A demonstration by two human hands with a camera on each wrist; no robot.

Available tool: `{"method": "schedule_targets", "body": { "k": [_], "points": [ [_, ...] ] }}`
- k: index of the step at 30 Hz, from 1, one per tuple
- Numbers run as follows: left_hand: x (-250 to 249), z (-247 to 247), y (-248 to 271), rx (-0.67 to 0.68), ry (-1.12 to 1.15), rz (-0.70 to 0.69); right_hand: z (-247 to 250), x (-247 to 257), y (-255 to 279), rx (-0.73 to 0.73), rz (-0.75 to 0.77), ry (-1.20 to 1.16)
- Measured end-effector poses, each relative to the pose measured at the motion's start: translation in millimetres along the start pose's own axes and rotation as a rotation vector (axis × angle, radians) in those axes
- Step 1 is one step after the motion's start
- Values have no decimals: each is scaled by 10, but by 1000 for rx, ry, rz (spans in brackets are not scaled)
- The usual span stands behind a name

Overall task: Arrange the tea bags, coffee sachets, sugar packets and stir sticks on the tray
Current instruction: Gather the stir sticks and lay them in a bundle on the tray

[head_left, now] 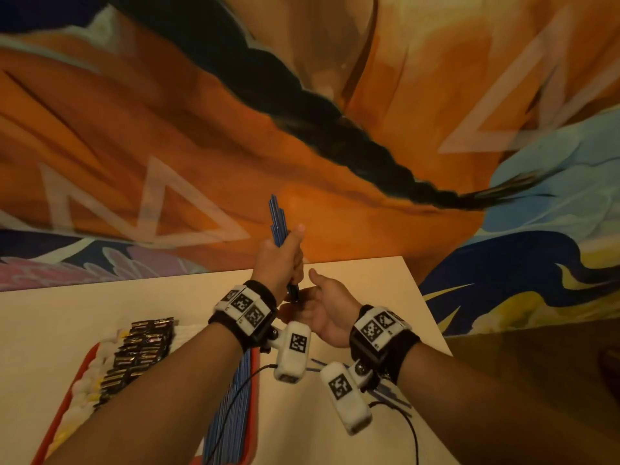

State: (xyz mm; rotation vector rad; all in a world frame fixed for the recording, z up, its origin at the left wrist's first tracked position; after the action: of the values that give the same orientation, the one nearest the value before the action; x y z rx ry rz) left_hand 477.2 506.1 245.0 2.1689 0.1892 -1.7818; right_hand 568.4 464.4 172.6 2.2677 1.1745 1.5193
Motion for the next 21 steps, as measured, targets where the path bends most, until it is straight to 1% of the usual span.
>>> {"method": "schedule_targets", "body": {
  "k": [5, 9, 12, 15, 16, 18, 19, 21],
  "points": [
    [-63, 57, 53, -28, -86, -51, -144, 79, -2, 50, 24, -44],
    [-118, 67, 81, -33, -142, -93, -212, 157, 22, 60, 28, -55],
    [-101, 84, 72, -37, -157, -95, -242, 182, 23, 78, 20, -68],
    [-46, 95, 40, -35, -142, -49, -232, 189, -32, 84, 47, -14],
    [-43, 107, 25, -38, -157, -47, -213, 226, -46, 71, 76, 54],
    [-74, 139, 0, -37, -253, -69, -159, 407, -43, 8, 172, 275],
    [-96, 154, -12, -31, -309, -78, -145, 579, -27, -32, 250, 386],
    [-139, 178, -42, -7, -425, -89, -185, 1102, 111, -147, 500, 631]
  ]
}}
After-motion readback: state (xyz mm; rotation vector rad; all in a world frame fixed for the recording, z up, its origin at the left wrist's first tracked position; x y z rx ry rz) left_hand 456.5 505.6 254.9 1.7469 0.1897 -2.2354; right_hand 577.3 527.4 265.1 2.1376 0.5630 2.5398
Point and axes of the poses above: each hand's wrist, its own y-axis away from the middle knuckle, its own z-axis out of the back of the hand, x = y × z, the point moved 10 cm from there along -y, towards the middle knuckle, and after that the axes turned 6 degrees about z, right-handed, at the moved point
